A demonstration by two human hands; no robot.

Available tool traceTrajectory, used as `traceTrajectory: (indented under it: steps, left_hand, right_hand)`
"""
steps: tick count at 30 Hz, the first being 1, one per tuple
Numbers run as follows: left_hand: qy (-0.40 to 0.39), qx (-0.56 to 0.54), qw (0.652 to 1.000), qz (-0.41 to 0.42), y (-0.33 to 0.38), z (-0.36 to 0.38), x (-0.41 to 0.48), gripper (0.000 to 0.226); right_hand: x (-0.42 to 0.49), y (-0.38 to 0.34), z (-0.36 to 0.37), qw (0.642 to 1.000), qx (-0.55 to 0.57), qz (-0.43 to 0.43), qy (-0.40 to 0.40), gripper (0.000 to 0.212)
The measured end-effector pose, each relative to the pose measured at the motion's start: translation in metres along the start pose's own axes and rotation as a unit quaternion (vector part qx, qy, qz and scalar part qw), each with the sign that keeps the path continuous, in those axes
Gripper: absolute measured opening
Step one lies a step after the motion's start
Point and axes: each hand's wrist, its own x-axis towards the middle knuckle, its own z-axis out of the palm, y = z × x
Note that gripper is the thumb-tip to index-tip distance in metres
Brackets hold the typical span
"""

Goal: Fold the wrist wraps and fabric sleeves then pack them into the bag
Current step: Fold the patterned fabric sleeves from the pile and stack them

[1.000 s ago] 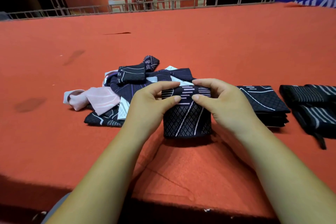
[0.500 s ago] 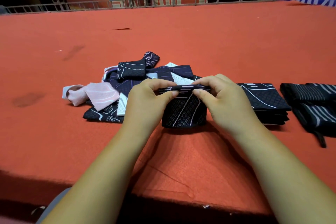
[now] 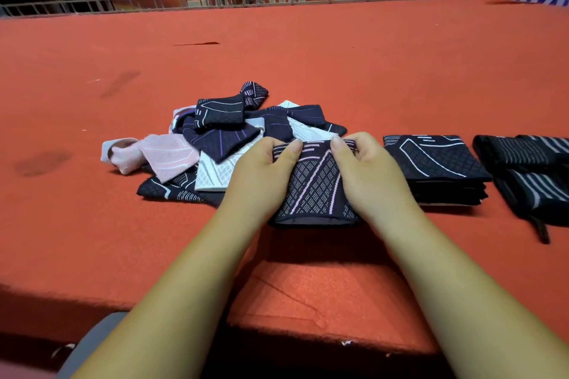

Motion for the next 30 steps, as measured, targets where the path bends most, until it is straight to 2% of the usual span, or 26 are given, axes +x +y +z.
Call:
traceTrajectory:
  steps: [3,6,8,11,13,15,16,19,23,26,28,30]
  left_hand:
    - [0.005,0.012,1.000,-0.017,-0.002,0.003,0.003,0.041]
    - [0.002,-0.017,0.999,-0.047,-0.004,0.001,0.005,0.046]
    - [-0.024,-0.071,0.994,-0.079,-0.006,-0.002,0.005,0.051]
    - [-0.098,-0.193,0.966,-0.139,-0.001,-0.003,0.002,0.051]
    - [-0.148,-0.256,0.943,-0.152,0.003,-0.004,-0.001,0.025]
    - [-0.186,-0.247,0.941,-0.137,0.007,-0.004,-0.005,0.010]
    - [-0.189,-0.236,0.944,-0.129,0.006,-0.004,-0.006,0.015]
    - [-0.158,-0.224,0.955,-0.110,0.001,0.007,-0.006,0.035]
    - [-0.102,-0.217,0.968,-0.070,0.000,0.021,-0.007,0.039]
    - [-0.056,-0.215,0.973,-0.057,0.005,0.028,-0.007,0.035]
    - [-0.030,-0.214,0.975,-0.043,0.008,0.032,-0.004,0.030]
    - [-0.018,-0.223,0.974,-0.036,0.016,0.036,-0.002,0.032]
  right_hand:
    - [-0.001,0.001,0.003,0.996,0.061,0.061,-0.017,0.033]
    - [-0.006,-0.004,-0.002,0.969,0.156,0.135,-0.134,0.026]
    - [-0.009,-0.003,-0.004,0.960,0.167,0.144,-0.172,0.034]
    - [-0.006,0.001,-0.004,0.970,0.166,0.126,-0.127,0.041]
    - [-0.002,0.005,-0.005,0.977,0.158,0.111,-0.093,0.042]
    - [0.001,0.008,-0.006,0.982,0.146,0.094,-0.070,0.043]
    - [0.002,0.009,-0.007,0.985,0.136,0.085,-0.063,0.042]
    - [0.005,0.011,-0.006,0.991,0.104,0.067,-0.052,0.037]
    - [0.005,0.009,-0.010,0.994,0.080,0.065,-0.027,0.034]
    - [0.006,0.004,-0.016,0.994,0.083,0.072,-0.011,0.048]
    - [0.008,0.000,-0.023,0.996,0.060,0.064,-0.014,0.063]
    - [0.009,-0.004,-0.033,0.999,0.011,0.031,-0.003,0.068]
